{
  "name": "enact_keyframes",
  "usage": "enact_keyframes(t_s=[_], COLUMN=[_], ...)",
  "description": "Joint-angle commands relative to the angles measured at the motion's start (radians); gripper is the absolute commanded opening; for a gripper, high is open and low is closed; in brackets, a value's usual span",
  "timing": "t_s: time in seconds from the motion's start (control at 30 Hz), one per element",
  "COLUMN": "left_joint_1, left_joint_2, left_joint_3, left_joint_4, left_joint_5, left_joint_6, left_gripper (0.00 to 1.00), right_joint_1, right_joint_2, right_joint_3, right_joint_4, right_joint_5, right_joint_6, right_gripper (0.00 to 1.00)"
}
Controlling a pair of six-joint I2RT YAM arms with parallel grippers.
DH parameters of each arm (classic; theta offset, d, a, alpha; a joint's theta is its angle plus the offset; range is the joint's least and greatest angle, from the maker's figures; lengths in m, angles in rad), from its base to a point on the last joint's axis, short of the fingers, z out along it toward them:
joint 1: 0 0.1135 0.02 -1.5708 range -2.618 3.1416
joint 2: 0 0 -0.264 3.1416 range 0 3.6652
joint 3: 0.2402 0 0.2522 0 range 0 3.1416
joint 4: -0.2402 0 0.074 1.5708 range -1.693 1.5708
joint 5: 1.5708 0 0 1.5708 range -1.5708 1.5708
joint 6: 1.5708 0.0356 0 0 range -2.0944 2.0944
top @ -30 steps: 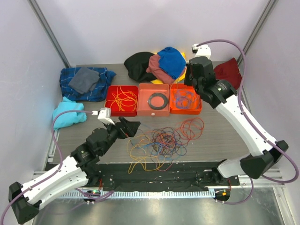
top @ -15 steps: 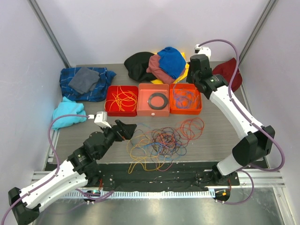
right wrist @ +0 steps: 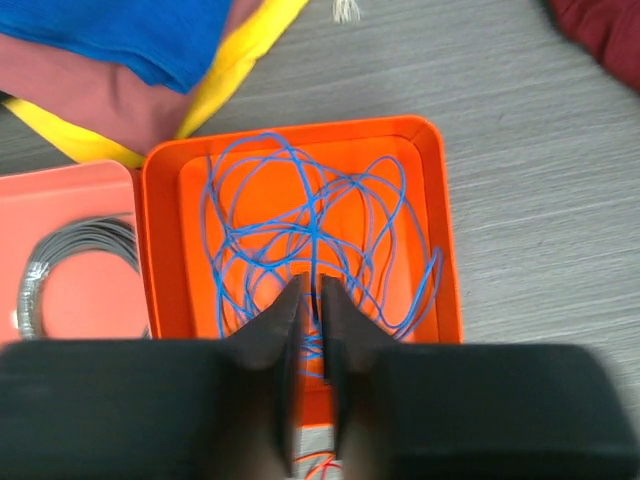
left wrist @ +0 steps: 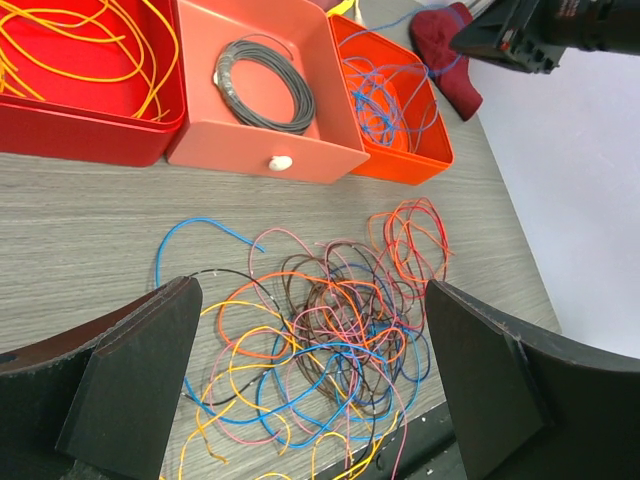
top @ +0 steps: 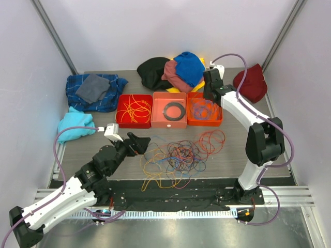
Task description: Untangle the cables
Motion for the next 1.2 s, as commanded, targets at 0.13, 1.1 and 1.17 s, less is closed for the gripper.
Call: enact_keyframes(t_s=[0.13, 1.1, 1.17], left_joint_1=[0.000, 0.001, 0.004], left_joint_2=[0.009, 0.394, 0.442], left_joint_3=[0.003, 0.180, 0.221], left_joint_4=[0.006, -0.016, -0.076], left_joint_5=[-0.020, -0.040, -0.069], left_joint_6=[-0.010, -0.018, -0.013], left_gripper=[1.00, 1.00, 1.00], right_joint_1=[0.002, 0.757, 0.772], right_joint_2=[-0.080, -0.679, -0.662], right_joint_3=[-0.018, -0.765, -0.768], right_joint_4=[0.039, -0.078, -0.036], right_joint_5=[-0.001, 0.112, 0.115], right_joint_6=[0.033, 0.490, 0.482], right_gripper=[0.56, 0.47, 0.47])
